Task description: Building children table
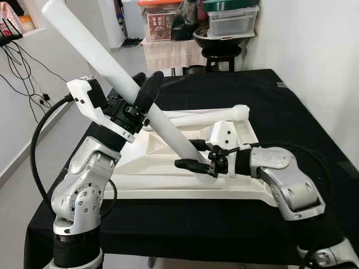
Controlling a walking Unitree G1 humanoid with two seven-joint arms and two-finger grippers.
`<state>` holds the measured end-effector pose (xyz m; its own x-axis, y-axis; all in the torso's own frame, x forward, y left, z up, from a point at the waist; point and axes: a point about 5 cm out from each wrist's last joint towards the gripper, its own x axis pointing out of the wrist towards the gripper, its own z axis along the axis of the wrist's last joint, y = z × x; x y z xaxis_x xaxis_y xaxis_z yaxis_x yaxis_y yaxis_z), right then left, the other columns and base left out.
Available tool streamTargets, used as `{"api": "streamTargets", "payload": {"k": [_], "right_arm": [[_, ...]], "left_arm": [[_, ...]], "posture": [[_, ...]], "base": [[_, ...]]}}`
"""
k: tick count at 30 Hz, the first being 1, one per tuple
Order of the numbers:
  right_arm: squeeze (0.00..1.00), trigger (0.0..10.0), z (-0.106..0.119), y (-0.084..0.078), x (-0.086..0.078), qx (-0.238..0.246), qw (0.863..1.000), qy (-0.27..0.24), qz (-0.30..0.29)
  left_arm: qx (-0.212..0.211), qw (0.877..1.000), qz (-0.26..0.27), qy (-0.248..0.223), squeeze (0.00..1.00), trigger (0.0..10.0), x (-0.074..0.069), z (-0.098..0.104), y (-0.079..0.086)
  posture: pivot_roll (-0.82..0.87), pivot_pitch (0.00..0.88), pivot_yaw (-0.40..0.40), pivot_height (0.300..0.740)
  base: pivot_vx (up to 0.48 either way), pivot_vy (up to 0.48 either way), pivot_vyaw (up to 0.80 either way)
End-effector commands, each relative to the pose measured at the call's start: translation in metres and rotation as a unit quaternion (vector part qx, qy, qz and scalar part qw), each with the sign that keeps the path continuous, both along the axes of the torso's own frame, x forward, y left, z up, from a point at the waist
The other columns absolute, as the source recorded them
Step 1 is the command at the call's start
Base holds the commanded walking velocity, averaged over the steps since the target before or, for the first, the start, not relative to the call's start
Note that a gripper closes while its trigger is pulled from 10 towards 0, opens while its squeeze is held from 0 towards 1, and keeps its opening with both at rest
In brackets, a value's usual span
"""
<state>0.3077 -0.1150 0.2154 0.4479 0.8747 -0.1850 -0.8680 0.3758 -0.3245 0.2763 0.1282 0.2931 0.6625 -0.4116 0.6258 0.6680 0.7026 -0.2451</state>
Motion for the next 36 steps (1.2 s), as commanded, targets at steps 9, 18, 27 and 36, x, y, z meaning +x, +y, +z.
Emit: {"api": "streamTargets", "payload": {"k": [9,18,27,36], "right_arm": [[0.00,10.0,0.015,0.005,0.009,0.049,0.996,-0.075,-0.031],[1.00,10.0,0.009,0.011,0.030,0.053,0.996,-0.036,-0.069],[1.00,10.0,0.009,0.037,0.036,0.055,0.997,-0.034,-0.044],[0.00,0.0,-0.007,0.054,0.048,0.026,0.996,-0.002,-0.082]], "left_arm": [[-0.006,1.000,-0.025,-0.001,0.00,0.0,-0.001,0.002,-0.004],[0.002,0.997,-0.077,-0.009,0.00,0.0,-0.002,0.006,-0.012],[0.045,0.987,-0.148,-0.034,0.00,0.0,0.001,0.012,-0.032],[0.070,0.977,-0.190,-0.072,0.00,0.0,0.002,0.031,-0.047]], "posture": [[-0.09,0.000,0.072,0.740],[-0.08,0.000,0.062,0.740],[-0.08,0.000,0.054,0.740],[-0.07,0.000,0.073,0.740]], "base": [[0.000,0.000,0.00],[0.000,0.000,0.00],[0.000,0.000,0.00],[0.000,0.000,0.00]]}}
